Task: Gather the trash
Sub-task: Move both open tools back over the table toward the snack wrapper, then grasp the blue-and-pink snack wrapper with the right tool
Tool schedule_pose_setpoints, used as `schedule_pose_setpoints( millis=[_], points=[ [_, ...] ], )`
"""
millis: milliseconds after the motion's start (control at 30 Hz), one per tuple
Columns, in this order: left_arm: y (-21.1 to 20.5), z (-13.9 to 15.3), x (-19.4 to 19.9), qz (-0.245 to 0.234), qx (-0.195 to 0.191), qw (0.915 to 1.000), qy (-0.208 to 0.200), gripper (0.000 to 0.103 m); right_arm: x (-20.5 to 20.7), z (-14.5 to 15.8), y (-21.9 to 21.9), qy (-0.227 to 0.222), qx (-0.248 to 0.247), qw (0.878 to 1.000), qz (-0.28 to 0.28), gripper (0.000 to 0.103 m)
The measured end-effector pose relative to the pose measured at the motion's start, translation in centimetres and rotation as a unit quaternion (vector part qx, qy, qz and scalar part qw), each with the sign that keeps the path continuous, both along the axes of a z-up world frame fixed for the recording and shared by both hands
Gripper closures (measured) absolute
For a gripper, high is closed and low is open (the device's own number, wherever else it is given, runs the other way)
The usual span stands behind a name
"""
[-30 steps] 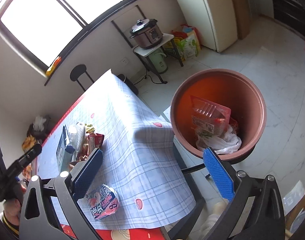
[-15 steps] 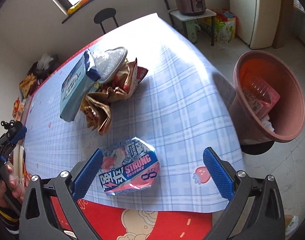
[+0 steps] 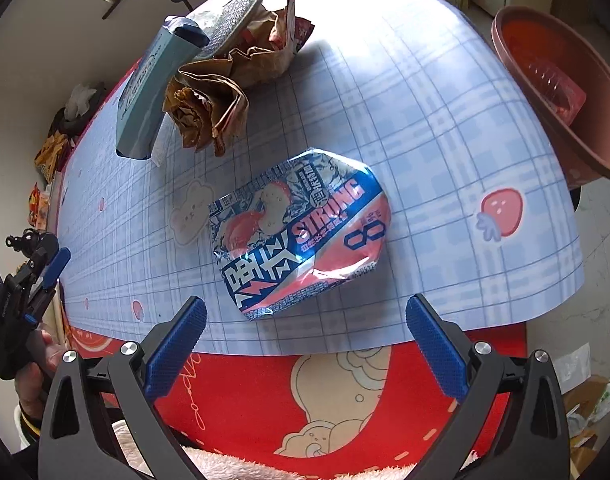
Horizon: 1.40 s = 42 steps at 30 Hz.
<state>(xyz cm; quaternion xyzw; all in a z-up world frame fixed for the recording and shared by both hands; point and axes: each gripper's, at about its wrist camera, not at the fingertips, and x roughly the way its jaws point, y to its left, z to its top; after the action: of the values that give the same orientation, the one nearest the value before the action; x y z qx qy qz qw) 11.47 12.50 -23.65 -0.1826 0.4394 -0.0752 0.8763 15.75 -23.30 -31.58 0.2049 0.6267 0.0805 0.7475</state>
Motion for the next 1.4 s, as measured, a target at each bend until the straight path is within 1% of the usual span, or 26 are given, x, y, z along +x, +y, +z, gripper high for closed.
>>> schedule_pose_setpoints(
  millis=[100, 167, 200, 267, 367, 433, 467, 533, 567, 667, 833, 1000, 1133, 1267, 1333, 1400],
  points=[
    [-0.4, -0.1, 0.1, -0.016, 0.0, 0.9999, -0.001, 0.031, 0.1, -1.2, -0.1, 0.012, 0.029, 0.999, -0.035, 0.006],
    [-0.7, -0.1, 0.2, -0.027, 0.003, 0.9996, 0.0, 0.031, 0.4, -1.7, -0.3, 0.013, 0.048, 0.997, -0.064, 0.011],
    [-0.8, -0.1, 0.2, -0.032, 0.003, 0.9995, -0.001, 0.031, 0.5, -1.8, -0.5, 0.011, 0.053, 0.995, -0.079, 0.015],
    [-1.0, 0.0, 0.2, -0.042, 0.008, 0.9991, -0.001, 0.031, 0.7, -1.9, -0.8, 0.004, 0.061, 0.993, -0.103, 0.017],
    [-0.9, -0.1, 0.1, -0.048, 0.01, 0.9988, -0.001, 0.031, 0.9, -1.8, -0.9, -0.005, 0.061, 0.991, -0.118, 0.026],
    [-0.8, -0.3, 0.1, -0.049, 0.009, 0.9988, 0.002, 0.031, 1.2, -1.9, -1.0, -0.005, 0.063, 0.99, -0.127, 0.042],
    [-0.7, -0.4, 0.0, -0.048, 0.007, 0.9988, 0.004, 0.031, 1.3, -1.9, -1.1, -0.004, 0.066, 0.989, -0.131, 0.047],
    [-0.8, -0.6, 0.0, -0.048, 0.005, 0.9988, 0.007, 0.031, 1.4, -2.3, -1.1, 0.004, 0.081, 0.987, -0.136, 0.069],
    [-0.7, -0.6, -0.1, -0.047, 0.004, 0.9988, 0.008, 0.031, 1.4, -2.5, -1.1, 0.008, 0.083, 0.987, -0.138, 0.071],
    [-0.7, -0.6, -0.1, -0.046, 0.004, 0.9989, 0.01, 0.031, 1.5, -2.3, -1.4, 0.001, 0.091, 0.986, -0.139, 0.074],
    [-0.9, -0.7, 0.0, -0.04, -0.007, 0.999, 0.016, 0.031, 1.4, -1.3, -2.9, -0.024, 0.116, 0.984, -0.131, 0.087],
    [-1.7, -0.6, 0.4, -0.035, -0.014, 0.9991, 0.019, 0.031, 1.3, -0.2, -3.7, -0.053, 0.132, 0.983, -0.117, 0.094],
    [-2.8, -0.5, 0.8, -0.036, -0.026, 0.9988, 0.02, 0.031, 1.1, 0.7, -5.1, -0.072, 0.129, 0.983, -0.111, 0.097],
    [-3.8, -0.4, 1.4, -0.035, -0.045, 0.9981, 0.024, 0.031, 1.0, 1.6, -5.9, -0.086, 0.121, 0.983, -0.109, 0.097],
    [-4.2, -0.3, 2.0, -0.032, -0.058, 0.9974, 0.027, 0.031, 0.7, 2.0, -6.6, -0.095, 0.118, 0.983, -0.106, 0.097],
    [-4.5, -0.4, 2.7, -0.03, -0.08, 0.9958, 0.032, 0.031, 0.4, 2.4, -7.2, -0.104, 0.116, 0.982, -0.103, 0.097]
  ],
)
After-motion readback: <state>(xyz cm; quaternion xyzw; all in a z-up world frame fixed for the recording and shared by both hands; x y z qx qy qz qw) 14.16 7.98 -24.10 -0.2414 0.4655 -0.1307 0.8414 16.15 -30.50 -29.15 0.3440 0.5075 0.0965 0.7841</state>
